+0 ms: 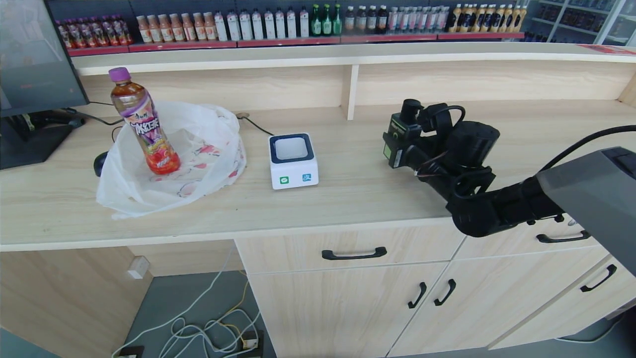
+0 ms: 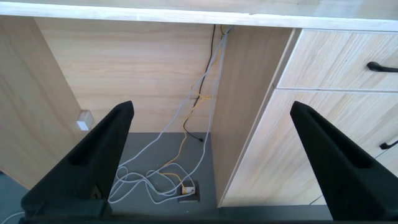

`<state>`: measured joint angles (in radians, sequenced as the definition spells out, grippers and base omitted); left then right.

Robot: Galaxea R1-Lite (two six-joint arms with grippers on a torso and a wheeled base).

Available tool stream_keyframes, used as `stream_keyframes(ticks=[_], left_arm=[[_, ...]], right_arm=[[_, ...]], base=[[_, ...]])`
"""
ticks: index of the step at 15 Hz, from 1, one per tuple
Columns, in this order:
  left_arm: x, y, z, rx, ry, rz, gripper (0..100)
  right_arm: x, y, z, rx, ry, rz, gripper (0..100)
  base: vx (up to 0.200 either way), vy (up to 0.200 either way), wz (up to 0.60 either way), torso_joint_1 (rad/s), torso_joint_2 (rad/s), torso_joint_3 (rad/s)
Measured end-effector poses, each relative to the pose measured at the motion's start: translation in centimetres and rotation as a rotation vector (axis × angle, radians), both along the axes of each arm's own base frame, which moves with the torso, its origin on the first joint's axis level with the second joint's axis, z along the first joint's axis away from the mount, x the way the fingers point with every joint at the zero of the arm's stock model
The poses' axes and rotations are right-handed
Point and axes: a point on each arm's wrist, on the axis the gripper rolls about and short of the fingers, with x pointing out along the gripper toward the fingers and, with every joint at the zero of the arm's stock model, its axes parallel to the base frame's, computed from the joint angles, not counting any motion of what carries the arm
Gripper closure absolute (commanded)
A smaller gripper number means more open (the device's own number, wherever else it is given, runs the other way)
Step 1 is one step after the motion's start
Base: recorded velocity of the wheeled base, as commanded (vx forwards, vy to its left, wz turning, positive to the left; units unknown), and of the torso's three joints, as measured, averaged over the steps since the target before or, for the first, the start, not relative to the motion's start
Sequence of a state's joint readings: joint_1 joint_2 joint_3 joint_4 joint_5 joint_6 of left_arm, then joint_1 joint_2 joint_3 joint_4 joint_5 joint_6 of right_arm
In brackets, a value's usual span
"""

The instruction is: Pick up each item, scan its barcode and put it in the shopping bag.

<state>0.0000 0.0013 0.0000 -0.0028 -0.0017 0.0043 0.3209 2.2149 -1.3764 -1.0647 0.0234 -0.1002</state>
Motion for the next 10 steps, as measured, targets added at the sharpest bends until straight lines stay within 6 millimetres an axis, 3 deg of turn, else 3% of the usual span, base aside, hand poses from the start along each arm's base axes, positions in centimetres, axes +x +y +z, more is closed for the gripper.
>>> stream_keyframes(ticks=[6,10], left_arm=[[0.0,0.0,0.0,0.000,0.000,0.000,0],[0.0,0.0,0.0,0.000,0.000,0.000,0]], right_arm=[[-2.0,-0.6,3.8,-0.014,-0.090,-0.010,100],[-5.0,-1.6,5.4,-0.013,-0.094,-0.016,100]], base=[[0.000,0.000,0.00,0.000,0.00,0.000],[0.000,0.000,0.00,0.000,0.00,0.000]])
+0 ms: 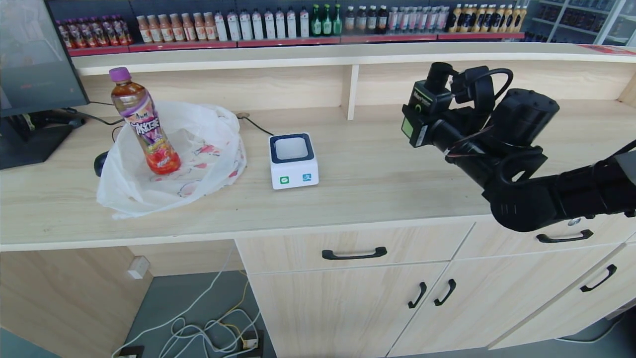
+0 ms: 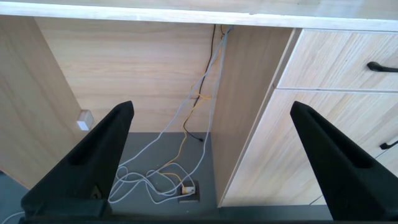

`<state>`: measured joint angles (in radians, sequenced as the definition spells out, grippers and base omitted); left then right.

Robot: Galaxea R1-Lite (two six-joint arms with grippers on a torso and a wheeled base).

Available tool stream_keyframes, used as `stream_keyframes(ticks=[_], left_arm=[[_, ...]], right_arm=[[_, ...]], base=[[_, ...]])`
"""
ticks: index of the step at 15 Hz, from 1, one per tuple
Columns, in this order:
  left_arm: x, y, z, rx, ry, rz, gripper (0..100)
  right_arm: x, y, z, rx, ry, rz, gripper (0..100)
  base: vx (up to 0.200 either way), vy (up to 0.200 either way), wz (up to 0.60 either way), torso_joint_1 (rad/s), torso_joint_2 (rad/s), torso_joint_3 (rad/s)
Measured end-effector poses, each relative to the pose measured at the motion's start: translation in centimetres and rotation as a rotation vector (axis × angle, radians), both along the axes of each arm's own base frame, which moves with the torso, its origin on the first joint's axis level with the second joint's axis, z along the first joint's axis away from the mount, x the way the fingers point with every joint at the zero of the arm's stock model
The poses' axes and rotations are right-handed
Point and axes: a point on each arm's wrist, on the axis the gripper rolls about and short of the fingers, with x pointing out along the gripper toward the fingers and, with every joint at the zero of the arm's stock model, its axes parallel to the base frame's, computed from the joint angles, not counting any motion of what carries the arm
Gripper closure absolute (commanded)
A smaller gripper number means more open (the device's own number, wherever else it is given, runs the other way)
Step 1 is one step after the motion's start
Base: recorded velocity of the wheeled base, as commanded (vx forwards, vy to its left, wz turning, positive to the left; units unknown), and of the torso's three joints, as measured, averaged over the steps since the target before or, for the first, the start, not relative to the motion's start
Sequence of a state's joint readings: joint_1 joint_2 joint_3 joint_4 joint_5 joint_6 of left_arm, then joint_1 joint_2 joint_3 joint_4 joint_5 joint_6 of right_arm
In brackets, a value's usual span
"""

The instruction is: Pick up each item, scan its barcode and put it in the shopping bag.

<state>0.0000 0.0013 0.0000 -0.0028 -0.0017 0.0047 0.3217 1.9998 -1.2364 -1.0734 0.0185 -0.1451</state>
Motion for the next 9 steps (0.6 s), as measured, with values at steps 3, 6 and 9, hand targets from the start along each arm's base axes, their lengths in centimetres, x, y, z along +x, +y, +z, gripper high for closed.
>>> stream_keyframes(ticks=[3,6,9], left_arm=[[0.0,0.0,0.0,0.000,0.000,0.000,0],[0.0,0.0,0.0,0.000,0.000,0.000,0],[0.0,0.0,0.0,0.000,0.000,0.000,0]], right_arm=[[-2.7,-0.9,0.6,0.011,-0.018,-0.015,100],[-5.6,-1.9,-0.2,0.006,-0.013,-0.019,100],[-9.4,-3.1,-2.0,-0.020,0.017,-0.023,100]], base=[[0.000,0.000,0.00,0.000,0.00,0.000],[0.000,0.000,0.00,0.000,0.00,0.000],[0.000,0.000,0.00,0.000,0.00,0.000]])
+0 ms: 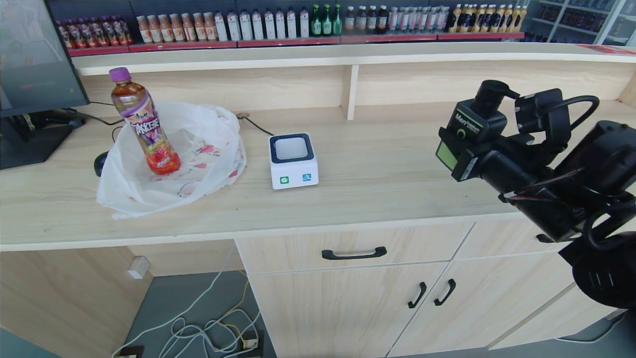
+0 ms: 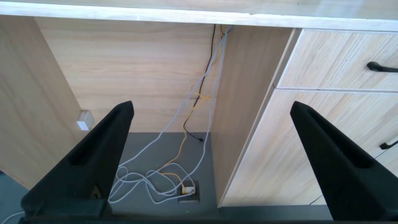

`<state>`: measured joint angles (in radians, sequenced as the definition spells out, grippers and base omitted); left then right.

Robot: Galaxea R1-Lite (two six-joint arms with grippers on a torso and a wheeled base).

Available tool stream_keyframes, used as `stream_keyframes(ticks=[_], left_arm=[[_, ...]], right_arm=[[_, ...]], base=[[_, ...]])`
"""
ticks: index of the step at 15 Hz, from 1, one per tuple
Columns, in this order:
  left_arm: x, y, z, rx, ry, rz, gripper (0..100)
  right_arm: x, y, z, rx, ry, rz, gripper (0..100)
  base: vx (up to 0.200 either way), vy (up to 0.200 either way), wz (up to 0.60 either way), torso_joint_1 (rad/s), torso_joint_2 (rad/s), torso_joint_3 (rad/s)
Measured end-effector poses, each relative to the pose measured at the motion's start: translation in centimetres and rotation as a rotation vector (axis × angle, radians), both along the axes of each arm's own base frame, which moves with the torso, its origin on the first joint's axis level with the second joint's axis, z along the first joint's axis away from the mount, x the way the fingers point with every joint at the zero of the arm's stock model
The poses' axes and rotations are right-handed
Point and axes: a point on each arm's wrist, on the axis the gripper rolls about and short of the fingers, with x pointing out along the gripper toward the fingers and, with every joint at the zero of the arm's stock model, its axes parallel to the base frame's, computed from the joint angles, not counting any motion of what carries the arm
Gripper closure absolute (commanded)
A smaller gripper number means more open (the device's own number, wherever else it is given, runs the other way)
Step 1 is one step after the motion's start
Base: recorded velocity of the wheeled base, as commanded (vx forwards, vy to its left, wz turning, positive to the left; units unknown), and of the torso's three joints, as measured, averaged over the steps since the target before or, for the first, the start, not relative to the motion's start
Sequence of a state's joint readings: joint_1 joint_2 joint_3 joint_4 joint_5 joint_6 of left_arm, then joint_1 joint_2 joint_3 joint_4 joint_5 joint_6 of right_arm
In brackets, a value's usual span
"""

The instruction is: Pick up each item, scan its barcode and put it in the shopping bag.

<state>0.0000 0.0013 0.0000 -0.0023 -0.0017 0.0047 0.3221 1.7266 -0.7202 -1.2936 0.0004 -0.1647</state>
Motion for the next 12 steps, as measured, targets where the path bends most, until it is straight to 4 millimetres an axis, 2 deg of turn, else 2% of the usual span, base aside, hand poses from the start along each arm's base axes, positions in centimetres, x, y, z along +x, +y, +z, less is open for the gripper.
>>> stream_keyframes(ticks=[4,7,9,12], left_arm=[[0.0,0.0,0.0,0.000,0.000,0.000,0],[0.0,0.0,0.0,0.000,0.000,0.000,0],[0.0,0.0,0.0,0.000,0.000,0.000,0],[0.0,0.0,0.0,0.000,0.000,0.000,0]], right_arm=[[-5.0,-1.7,-1.9,-0.017,0.009,-0.004,100],[-7.7,-2.5,-2.3,-0.004,-0.031,-0.001,100],[-8.8,-2.5,-3.0,-0.007,-0.023,0.014,100],[-11.5,-1.8,-4.9,-0.062,0.043,0.090,100]], base=[[0.000,0.000,0.00,0.000,0.00,0.000],[0.000,0.000,0.00,0.000,0.00,0.000],[0.000,0.000,0.00,0.000,0.00,0.000],[0.000,0.000,0.00,0.000,0.00,0.000]])
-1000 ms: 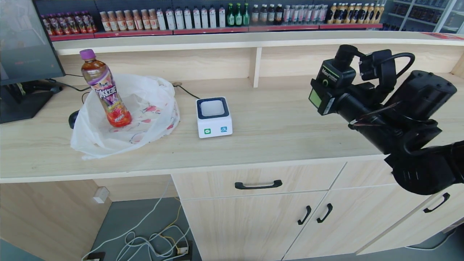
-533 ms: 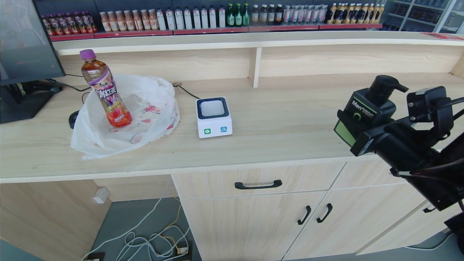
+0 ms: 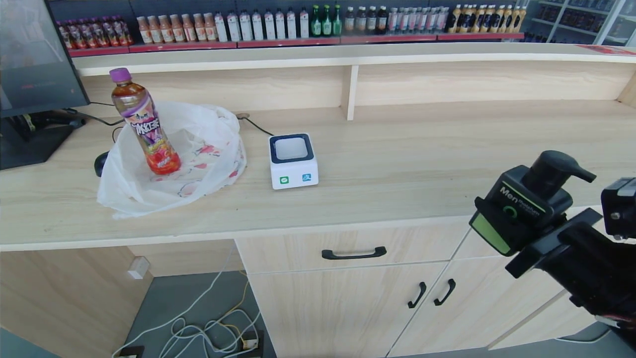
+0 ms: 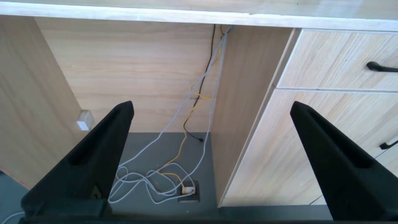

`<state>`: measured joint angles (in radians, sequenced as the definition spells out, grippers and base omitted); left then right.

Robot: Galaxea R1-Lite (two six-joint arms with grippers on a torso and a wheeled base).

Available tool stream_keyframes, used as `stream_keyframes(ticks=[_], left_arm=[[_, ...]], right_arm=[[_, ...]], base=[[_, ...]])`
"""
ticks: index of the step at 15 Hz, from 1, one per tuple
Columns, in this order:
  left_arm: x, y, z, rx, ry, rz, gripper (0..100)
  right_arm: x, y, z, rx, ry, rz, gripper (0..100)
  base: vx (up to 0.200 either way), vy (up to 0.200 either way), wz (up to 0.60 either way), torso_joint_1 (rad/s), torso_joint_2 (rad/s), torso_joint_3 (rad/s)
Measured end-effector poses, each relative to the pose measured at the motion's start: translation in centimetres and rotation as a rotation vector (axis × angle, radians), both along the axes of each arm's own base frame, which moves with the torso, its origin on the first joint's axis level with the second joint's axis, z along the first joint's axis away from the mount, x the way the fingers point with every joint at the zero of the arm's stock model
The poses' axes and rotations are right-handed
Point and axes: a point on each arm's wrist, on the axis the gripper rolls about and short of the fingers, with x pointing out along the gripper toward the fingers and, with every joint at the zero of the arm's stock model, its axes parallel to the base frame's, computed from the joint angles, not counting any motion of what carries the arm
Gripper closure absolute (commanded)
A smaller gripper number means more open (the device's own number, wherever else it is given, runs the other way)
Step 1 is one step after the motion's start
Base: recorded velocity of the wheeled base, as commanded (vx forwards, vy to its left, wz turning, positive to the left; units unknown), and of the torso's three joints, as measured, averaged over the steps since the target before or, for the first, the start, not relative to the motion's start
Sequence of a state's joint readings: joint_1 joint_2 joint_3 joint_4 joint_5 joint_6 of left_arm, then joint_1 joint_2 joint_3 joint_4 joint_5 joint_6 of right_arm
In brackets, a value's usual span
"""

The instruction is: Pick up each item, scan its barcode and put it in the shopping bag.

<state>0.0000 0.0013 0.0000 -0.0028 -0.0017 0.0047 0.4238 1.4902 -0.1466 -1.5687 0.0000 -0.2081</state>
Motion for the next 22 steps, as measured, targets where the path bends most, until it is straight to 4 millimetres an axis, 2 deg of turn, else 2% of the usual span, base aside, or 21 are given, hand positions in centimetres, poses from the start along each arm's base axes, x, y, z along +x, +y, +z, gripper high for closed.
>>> stream_keyframes(ticks=[3,5,11,13,17,20,22], left_arm=[[0.0,0.0,0.0,0.000,0.000,0.000,0],[0.0,0.0,0.0,0.000,0.000,0.000,0],[0.0,0.0,0.0,0.000,0.000,0.000,0],[0.0,0.0,0.0,0.000,0.000,0.000,0],[0.0,0.0,0.0,0.000,0.000,0.000,0],[0.0,0.0,0.0,0.000,0.000,0.000,0],[0.0,0.0,0.0,0.000,0.000,0.000,0]], right_arm=[[-2.3,1.5,-1.1,-0.064,0.020,0.097,100],[-3.3,2.9,-1.0,-0.083,0.008,0.134,100],[-6.7,10.6,0.0,-0.192,-0.120,0.315,100],[-7.7,12.3,0.1,-0.252,-0.176,0.357,100],[-9.4,14.0,0.3,-0.326,-0.270,0.419,100],[-10.0,14.3,0.4,-0.381,-0.333,0.431,100],[-10.1,14.3,0.4,-0.485,-0.425,0.392,100]], base=[[0.000,0.000,0.00,0.000,0.00,0.000],[0.000,0.000,0.00,0.000,0.00,0.000],[0.000,0.000,0.00,0.000,0.00,0.000],[0.000,0.000,0.00,0.000,0.00,0.000],[0.000,0.000,0.00,0.000,0.00,0.000],[0.000,0.000,0.00,0.000,0.00,0.000],[0.000,0.000,0.00,0.000,0.00,0.000]])
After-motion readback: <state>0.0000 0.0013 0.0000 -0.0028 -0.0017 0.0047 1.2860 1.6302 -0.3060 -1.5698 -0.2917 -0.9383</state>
